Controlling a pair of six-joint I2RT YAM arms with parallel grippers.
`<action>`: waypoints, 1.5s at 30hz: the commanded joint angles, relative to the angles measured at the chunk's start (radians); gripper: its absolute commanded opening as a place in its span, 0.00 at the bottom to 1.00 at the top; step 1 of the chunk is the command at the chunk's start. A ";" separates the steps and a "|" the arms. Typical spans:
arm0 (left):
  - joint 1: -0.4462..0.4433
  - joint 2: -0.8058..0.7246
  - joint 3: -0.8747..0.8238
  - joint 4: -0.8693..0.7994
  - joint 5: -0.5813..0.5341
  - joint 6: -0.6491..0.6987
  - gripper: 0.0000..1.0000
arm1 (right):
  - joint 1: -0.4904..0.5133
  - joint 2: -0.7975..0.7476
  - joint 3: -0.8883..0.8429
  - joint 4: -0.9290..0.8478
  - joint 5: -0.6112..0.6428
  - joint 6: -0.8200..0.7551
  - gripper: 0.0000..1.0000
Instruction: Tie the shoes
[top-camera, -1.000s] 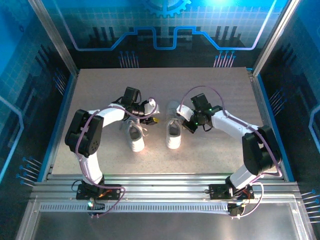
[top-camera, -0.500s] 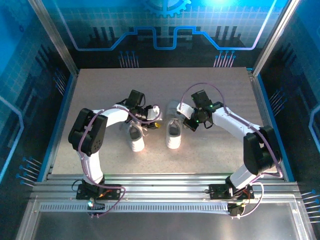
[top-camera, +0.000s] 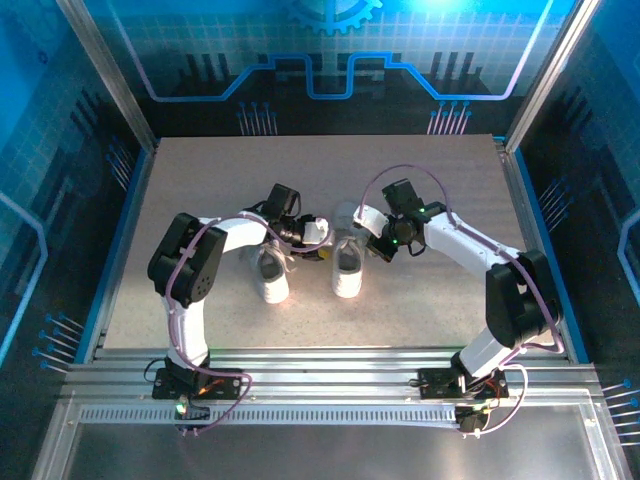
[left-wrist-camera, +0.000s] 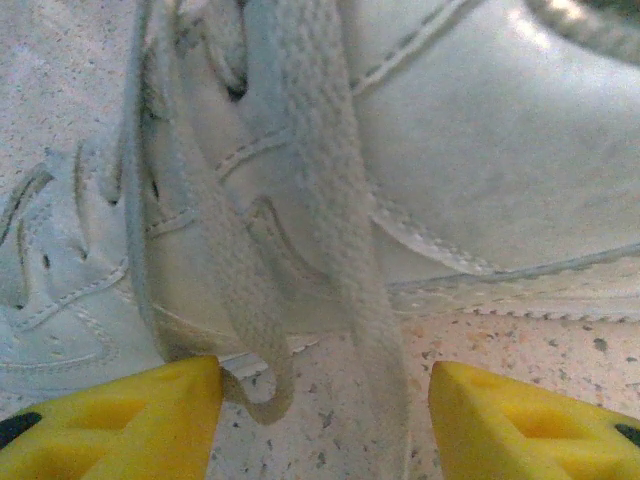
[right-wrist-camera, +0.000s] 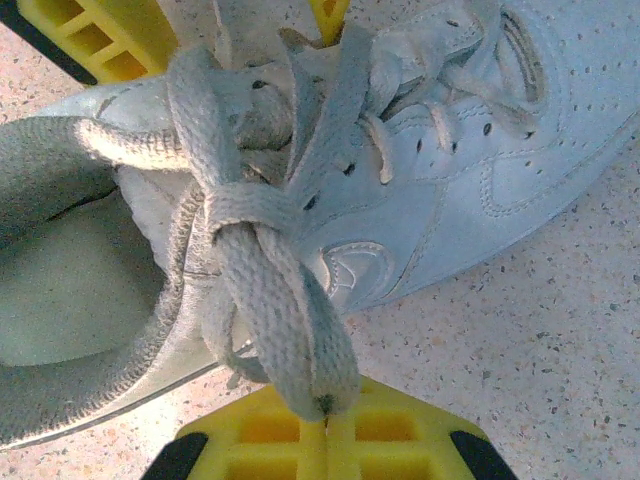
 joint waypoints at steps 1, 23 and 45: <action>-0.003 0.002 0.024 0.024 0.004 -0.004 0.58 | -0.009 0.013 0.031 -0.032 0.005 -0.017 0.03; 0.048 -0.048 -0.013 0.055 0.004 -0.078 0.66 | -0.006 0.024 0.031 -0.034 0.011 -0.020 0.01; -0.016 -0.028 0.071 -0.018 -0.015 -0.041 0.15 | -0.002 0.025 0.045 -0.042 0.016 -0.023 0.02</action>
